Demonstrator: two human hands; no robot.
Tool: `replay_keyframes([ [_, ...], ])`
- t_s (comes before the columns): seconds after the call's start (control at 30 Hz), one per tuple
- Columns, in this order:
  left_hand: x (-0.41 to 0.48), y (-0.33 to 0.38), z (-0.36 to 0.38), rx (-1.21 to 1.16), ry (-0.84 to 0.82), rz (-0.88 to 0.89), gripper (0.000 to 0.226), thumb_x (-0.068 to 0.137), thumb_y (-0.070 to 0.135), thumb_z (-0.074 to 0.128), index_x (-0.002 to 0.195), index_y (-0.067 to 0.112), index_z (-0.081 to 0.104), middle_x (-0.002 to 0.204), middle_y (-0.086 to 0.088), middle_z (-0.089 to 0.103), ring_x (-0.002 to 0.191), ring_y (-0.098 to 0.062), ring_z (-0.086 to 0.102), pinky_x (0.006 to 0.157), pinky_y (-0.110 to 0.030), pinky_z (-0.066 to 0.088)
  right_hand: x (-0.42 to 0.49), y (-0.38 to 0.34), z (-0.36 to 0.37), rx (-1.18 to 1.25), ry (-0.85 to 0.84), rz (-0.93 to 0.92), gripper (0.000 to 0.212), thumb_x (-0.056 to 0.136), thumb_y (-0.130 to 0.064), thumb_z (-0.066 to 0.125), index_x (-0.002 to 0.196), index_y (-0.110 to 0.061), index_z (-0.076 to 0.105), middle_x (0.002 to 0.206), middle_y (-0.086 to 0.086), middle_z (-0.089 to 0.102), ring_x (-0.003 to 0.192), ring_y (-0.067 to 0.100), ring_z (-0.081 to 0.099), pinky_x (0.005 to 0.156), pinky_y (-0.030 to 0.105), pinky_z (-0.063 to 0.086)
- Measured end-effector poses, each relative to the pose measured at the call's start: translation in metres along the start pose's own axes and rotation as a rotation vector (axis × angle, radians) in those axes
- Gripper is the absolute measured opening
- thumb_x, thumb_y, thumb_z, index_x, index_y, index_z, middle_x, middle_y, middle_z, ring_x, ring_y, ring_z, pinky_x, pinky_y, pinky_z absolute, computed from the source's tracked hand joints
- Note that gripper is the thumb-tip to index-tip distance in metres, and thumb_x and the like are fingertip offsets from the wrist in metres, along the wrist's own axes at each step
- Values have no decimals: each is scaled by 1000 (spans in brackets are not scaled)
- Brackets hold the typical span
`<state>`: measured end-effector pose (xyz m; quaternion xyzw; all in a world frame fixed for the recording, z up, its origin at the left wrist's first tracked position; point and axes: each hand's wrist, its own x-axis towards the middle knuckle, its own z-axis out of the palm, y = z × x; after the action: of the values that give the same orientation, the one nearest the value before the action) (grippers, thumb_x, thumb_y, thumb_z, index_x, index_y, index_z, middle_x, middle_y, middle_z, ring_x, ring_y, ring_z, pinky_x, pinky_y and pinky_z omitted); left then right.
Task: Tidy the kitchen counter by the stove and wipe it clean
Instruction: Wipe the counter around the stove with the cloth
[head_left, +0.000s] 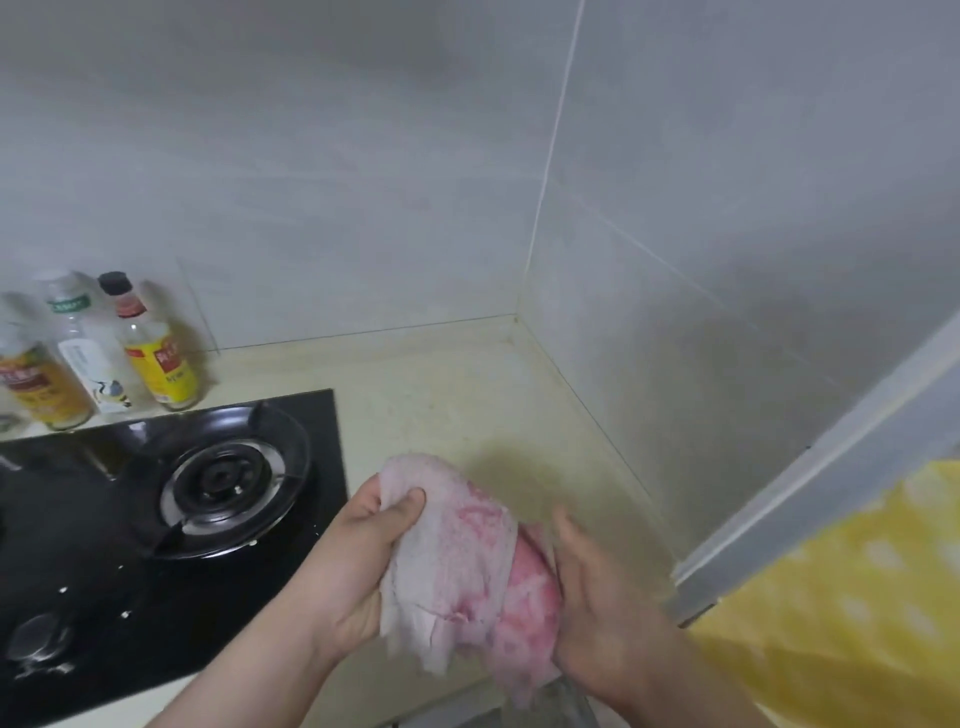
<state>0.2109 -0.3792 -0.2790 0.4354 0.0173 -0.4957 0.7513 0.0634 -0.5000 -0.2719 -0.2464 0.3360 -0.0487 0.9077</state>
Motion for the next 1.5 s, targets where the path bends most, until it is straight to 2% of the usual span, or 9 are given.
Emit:
replay_keyframes([
  [0.2, -7, -12, 4, -12, -55, -7, 56, 71, -4, 72, 123, -9, 53, 120, -38, 57, 104, -48, 61, 83, -59, 53, 21, -24, -21, -260, -89, -90, 45, 86, 8, 59, 130, 3, 49, 119, 24, 67, 108, 41, 65, 87, 52, 55],
  [0.33, -15, -21, 7, 74, -32, 77, 58, 67, -9, 68, 123, -6, 52, 122, -39, 56, 110, -58, 55, 89, -72, 44, 29, -41, -29, -244, -85, -65, 31, 90, 3, 54, 119, -1, 63, 111, 24, 70, 102, 40, 68, 96, 55, 49],
  [0.53, -26, -54, 38, 131, 209, 233, 25, 91, -14, 43, 112, -6, 54, 80, -25, 68, 53, -35, 66, 37, -34, 50, 30, -42, -46, -459, -40, -159, 22, 100, -12, 48, 111, -3, 65, 103, 18, 74, 94, 31, 72, 83, 44, 57],
  [0.73, -34, -79, 28, 476, 353, 296, 35, 98, -4, 44, 118, 19, 61, 107, -17, 70, 96, -43, 67, 86, -62, 48, 24, -50, -66, -958, -92, -272, 22, 102, -24, 47, 108, -26, 68, 101, -7, 76, 96, 10, 72, 91, 42, 56],
  [0.87, -40, -91, 27, 583, 531, 386, 44, 93, 1, 59, 124, 31, 54, 112, -2, 69, 100, -21, 68, 88, -46, 56, 29, -48, -77, -985, -165, -318, 49, 98, -25, 56, 143, -41, 42, 143, -19, 48, 131, 3, 47, 113, 39, 40],
  [1.0, -47, -96, 19, 483, 610, 417, 74, 82, 4, 74, 139, 36, 39, 126, 7, 56, 107, -15, 63, 77, -33, 59, 30, -44, -80, -989, -174, -348, 78, 85, -12, 68, 123, -73, 35, 142, -9, 48, 125, 12, 55, 97, 43, 54],
  [1.13, -55, -89, 10, 679, 602, 498, 68, 76, 1, 78, 127, 36, 50, 138, 18, 44, 112, 6, 51, 71, -8, 50, 34, -33, -71, -1135, -126, -471, 68, 82, -8, 66, 125, -57, 46, 132, -11, 49, 102, -3, 56, 78, 15, 49],
  [1.33, -53, -71, -2, 781, 570, 443, 52, 70, 1, 82, 107, 32, 63, 124, 24, 55, 80, -9, 68, 52, -42, 57, 42, -20, -49, -1336, -144, -584, 54, 76, 0, 69, 111, -40, 58, 126, -20, 51, 114, -19, 44, 95, 0, 32],
  [1.5, -33, -61, -20, 1176, 503, 438, 56, 77, 2, 72, 112, 41, 53, 117, 29, 48, 95, 2, 54, 75, -5, 41, 50, -18, -45, -1700, -165, -556, 54, 77, -9, 63, 126, -30, 59, 117, -16, 46, 104, -7, 46, 89, -4, 25],
])
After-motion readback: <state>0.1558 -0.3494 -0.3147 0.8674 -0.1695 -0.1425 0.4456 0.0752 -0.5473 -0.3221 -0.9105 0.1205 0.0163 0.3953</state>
